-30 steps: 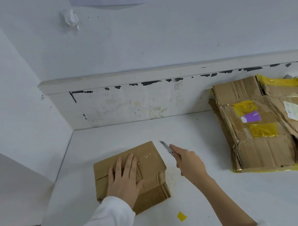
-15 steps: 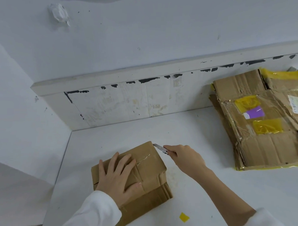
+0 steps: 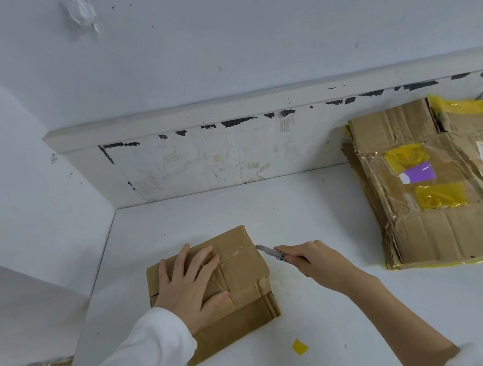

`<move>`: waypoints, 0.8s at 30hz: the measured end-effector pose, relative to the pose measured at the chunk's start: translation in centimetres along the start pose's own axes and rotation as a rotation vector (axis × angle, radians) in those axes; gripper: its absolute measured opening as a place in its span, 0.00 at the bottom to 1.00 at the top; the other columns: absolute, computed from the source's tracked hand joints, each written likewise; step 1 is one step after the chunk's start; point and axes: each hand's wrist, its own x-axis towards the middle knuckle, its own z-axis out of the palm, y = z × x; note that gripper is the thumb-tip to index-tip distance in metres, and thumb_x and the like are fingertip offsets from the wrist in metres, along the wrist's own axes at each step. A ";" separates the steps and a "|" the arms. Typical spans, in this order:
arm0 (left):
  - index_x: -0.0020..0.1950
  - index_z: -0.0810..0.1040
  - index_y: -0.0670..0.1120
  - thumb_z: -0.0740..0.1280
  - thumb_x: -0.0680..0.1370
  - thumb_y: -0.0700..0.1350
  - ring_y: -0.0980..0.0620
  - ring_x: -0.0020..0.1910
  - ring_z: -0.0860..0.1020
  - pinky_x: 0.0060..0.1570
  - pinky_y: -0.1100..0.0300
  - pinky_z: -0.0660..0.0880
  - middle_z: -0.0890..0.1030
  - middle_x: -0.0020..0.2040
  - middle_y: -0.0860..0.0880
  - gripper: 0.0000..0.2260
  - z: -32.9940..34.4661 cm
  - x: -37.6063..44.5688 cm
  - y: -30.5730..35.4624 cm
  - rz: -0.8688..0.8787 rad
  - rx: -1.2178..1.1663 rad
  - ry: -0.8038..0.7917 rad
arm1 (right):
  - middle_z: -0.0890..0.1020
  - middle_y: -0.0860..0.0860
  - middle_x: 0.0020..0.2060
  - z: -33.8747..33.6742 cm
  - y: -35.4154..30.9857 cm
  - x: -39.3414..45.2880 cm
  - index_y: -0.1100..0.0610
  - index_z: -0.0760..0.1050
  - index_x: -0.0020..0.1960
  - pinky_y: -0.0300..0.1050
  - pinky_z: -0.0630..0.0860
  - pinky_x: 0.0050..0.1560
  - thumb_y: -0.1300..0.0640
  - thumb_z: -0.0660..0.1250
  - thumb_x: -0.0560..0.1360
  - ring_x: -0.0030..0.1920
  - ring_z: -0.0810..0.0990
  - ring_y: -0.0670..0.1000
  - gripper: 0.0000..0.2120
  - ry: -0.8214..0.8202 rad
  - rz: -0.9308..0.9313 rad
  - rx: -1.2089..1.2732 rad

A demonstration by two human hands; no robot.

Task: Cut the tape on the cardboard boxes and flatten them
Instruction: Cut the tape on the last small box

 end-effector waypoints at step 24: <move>0.75 0.48 0.62 0.16 0.55 0.72 0.46 0.73 0.53 0.65 0.49 0.57 0.43 0.75 0.63 0.52 -0.1 0.0 0.6 -0.078 -0.037 -0.094 | 0.80 0.55 0.49 4.7 5.2 -4.5 0.52 0.62 0.71 0.44 0.69 0.41 0.55 0.58 0.80 0.46 0.79 0.53 0.20 0.072 0.480 -0.003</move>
